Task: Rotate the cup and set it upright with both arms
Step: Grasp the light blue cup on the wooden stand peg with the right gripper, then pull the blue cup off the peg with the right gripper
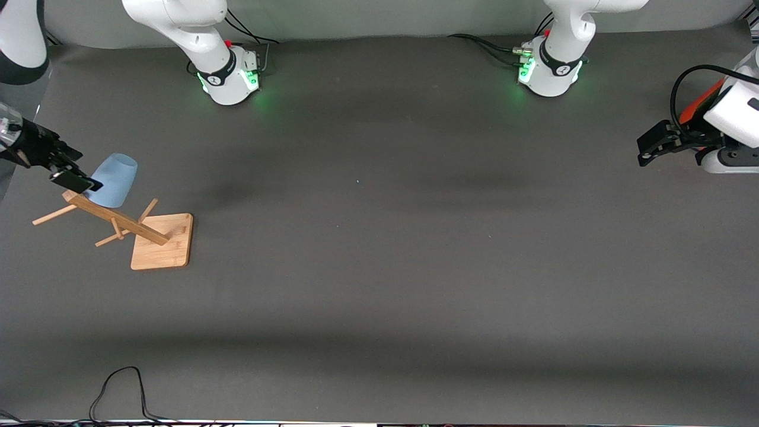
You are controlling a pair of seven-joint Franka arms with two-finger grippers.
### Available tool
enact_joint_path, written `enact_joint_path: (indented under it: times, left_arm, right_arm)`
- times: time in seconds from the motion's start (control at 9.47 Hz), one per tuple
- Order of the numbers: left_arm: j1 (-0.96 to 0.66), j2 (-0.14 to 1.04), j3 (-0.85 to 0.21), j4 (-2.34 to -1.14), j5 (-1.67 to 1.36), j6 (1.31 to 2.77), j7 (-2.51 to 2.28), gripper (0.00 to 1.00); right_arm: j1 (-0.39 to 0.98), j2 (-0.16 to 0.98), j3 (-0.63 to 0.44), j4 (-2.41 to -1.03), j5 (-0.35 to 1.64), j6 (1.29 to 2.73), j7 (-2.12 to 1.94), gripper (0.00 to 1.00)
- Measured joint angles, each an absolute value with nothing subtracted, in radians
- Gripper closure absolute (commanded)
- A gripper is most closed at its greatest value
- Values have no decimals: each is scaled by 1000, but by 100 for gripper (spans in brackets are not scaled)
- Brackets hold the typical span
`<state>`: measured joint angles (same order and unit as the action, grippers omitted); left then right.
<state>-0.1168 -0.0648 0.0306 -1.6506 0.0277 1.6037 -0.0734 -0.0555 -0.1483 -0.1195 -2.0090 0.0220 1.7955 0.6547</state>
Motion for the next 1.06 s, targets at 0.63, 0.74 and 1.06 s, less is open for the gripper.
enact_joint_path:
  times: [0.63,0.74,1.06]
  left_arm:
    - [-117,-63,31,-1651,28,1604,-73,0]
    - [-117,-63,31,-1651,28,1604,-73,0]
    - [-117,-63,31,-1651,28,1604,-73,0]
  right_arm:
    - [-53,-135,-141,-2138,42,1964,594,0]
    - [-51,-126,-141,-2138,42,1967,593,12]
    - [-47,-116,-141,-2138,42,1969,593,37]
